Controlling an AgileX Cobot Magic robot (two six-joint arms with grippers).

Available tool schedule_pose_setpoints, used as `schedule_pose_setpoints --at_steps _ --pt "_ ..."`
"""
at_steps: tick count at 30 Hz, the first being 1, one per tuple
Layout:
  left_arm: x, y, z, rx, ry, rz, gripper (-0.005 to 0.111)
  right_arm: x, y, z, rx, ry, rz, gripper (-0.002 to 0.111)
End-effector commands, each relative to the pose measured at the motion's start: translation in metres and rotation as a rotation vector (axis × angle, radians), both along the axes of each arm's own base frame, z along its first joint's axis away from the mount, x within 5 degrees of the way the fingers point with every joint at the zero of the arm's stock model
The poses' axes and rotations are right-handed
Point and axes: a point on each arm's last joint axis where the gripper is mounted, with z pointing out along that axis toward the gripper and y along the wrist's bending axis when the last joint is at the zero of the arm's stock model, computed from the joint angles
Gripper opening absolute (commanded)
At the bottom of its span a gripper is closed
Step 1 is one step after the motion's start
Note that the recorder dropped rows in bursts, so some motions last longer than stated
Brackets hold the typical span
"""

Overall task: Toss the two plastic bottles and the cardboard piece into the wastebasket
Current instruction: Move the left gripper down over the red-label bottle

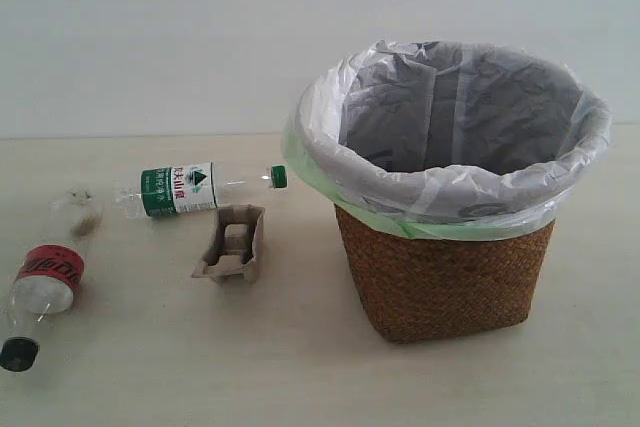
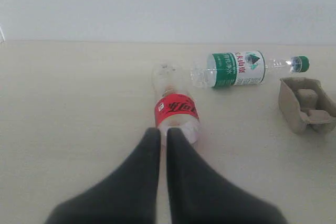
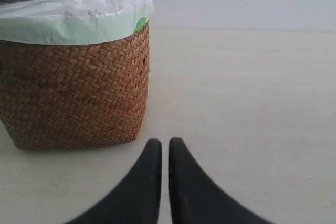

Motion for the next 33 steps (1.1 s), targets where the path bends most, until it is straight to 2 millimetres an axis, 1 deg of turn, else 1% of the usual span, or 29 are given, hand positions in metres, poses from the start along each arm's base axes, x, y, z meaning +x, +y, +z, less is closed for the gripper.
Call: schedule_pose_setpoints --at_steps 1,2,3,4,5,7,10,12,18,20,22,25,27,29,31,33 --pt "0.000 0.001 -0.001 0.049 0.000 -0.002 0.004 0.000 0.000 0.001 -0.009 -0.016 0.002 0.002" --pt "0.001 0.001 0.002 0.113 -0.027 -0.010 0.004 0.000 0.000 0.001 -0.009 -0.016 0.002 0.002" --pt "0.001 0.001 0.005 0.134 -0.066 -0.014 0.004 0.000 0.000 0.001 -0.009 -0.016 0.002 0.002" --pt "0.002 0.000 0.010 0.120 -0.115 -0.016 0.004 0.000 0.000 0.001 -0.009 -0.016 0.002 0.002" --pt "0.002 -0.001 0.016 0.064 -0.190 -0.014 0.004 0.000 0.000 0.001 -0.009 -0.016 0.002 0.002" --pt "0.002 -0.001 0.024 -0.028 -0.279 -0.008 0.004 0.000 0.000 0.001 -0.009 -0.016 0.002 0.002" --pt "0.000 0.000 0.038 -0.072 -0.436 -0.003 0.004 0.000 0.000 0.001 -0.009 -0.016 0.002 0.002" --pt "-0.003 0.000 0.048 -0.140 -0.551 -0.007 0.004 0.000 0.000 0.001 -0.009 -0.016 0.002 0.002" --pt "-0.015 0.001 0.071 -0.420 -0.839 -0.074 0.004 0.000 0.000 0.001 -0.009 -0.016 0.002 0.002" --pt "-0.020 0.001 0.078 -0.454 -0.928 -0.104 0.004 0.000 0.000 0.001 -0.009 -0.016 0.002 0.002" --pt "-0.021 0.001 0.082 -0.454 -0.943 -0.108 0.004 0.000 0.000 0.001 -0.009 -0.016 0.002 0.002" --pt "-0.023 0.000 0.104 -0.457 -0.860 -0.095 0.004 0.000 0.000 0.001 -0.009 -0.016 0.002 0.002" --pt "-0.019 0.000 0.123 -0.420 -0.799 -0.076 0.004 0.000 0.000 0.001 -0.009 -0.016 0.002 0.002" --pt "-0.013 0.000 0.141 -0.411 -0.784 -0.073 0.004 0.000 0.000 0.001 -0.009 -0.016 0.002 0.002" --pt "-0.006 0.000 0.163 -0.411 -0.788 -0.073 0.004 0.000 0.000 0.001 -0.009 -0.016 0.002 0.002" --pt "0.007 0.000 0.185 -0.370 -0.768 -0.063 0.004 0.000 0.000 0.001 -0.009 -0.016 0.002 0.002"
